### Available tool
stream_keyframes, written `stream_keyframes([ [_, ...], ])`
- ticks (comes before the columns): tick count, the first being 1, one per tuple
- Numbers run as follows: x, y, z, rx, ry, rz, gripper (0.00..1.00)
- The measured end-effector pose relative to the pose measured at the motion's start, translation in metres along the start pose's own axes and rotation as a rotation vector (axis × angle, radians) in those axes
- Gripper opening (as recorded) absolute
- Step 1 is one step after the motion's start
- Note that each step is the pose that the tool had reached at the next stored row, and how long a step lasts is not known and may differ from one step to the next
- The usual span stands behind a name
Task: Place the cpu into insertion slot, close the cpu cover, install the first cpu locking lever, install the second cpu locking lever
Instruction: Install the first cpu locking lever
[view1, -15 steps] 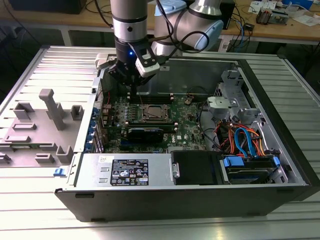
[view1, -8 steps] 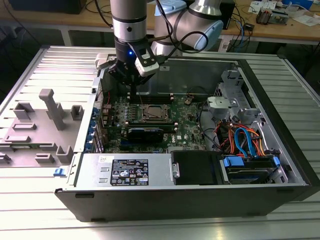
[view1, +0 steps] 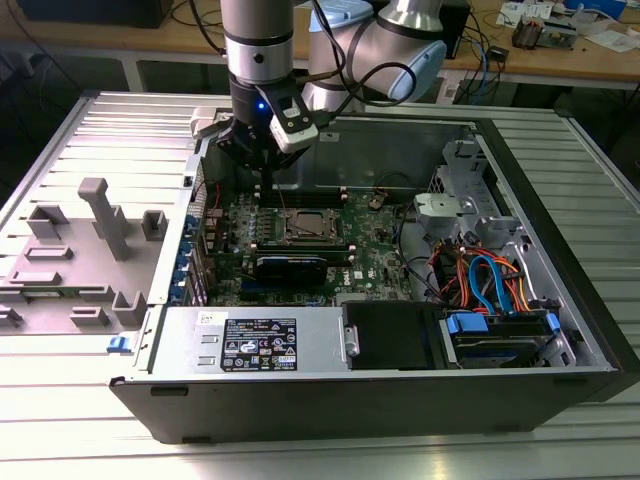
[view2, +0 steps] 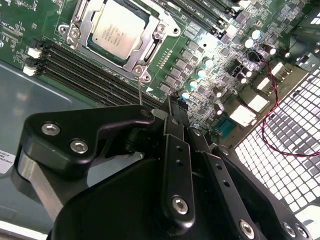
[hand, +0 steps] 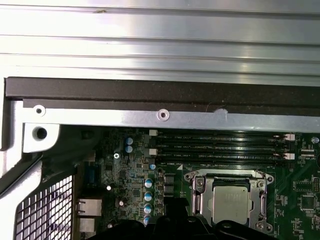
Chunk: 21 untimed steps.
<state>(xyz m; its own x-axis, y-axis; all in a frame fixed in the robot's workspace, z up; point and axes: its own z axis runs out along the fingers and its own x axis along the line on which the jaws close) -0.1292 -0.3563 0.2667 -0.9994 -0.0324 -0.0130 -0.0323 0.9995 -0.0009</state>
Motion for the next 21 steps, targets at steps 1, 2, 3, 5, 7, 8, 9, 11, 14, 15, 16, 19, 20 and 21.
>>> stream_keyframes([
  [1,0.0,0.0004,0.0001,0.0,0.0,0.0,0.11],
  [2,0.0,0.0011,0.0003,0.0001,0.0001,0.0,0.11],
  [3,0.0,0.0017,0.0006,0.0,0.0,0.0,0.11],
  [5,0.0,0.0034,0.0013,-0.0004,0.0001,0.0,0.11],
  [7,-0.0001,0.0054,0.0021,-0.0007,0.0,0.0,0.11],
  [8,-0.0002,0.007,0.0027,-0.0008,0.0,0.0,0.11],
  [9,-0.0002,0.0081,0.0029,-0.0008,0.0,-0.001,0.11],
  [11,-0.0003,0.0113,0.0034,-0.0008,0.0,-0.001,0.11],
  [14,-0.0012,0.0143,0.0035,-0.0007,0.0002,-0.002,0.11],
  [15,-0.0019,0.0143,0.0036,-0.0006,0.0001,-0.002,0.11],
  [16,-0.0031,0.0143,0.0037,0.0,0.0,-0.001,0.11],
  [19,-0.0105,0.0141,0.0039,0.0022,0.0001,-0.001,0.11],
  [20,-0.0122,0.014,0.0039,0.0026,0.0001,-0.001,0.11],
  [21,-0.0138,0.014,0.004,0.0033,0.0002,-0.001,0.11],
])
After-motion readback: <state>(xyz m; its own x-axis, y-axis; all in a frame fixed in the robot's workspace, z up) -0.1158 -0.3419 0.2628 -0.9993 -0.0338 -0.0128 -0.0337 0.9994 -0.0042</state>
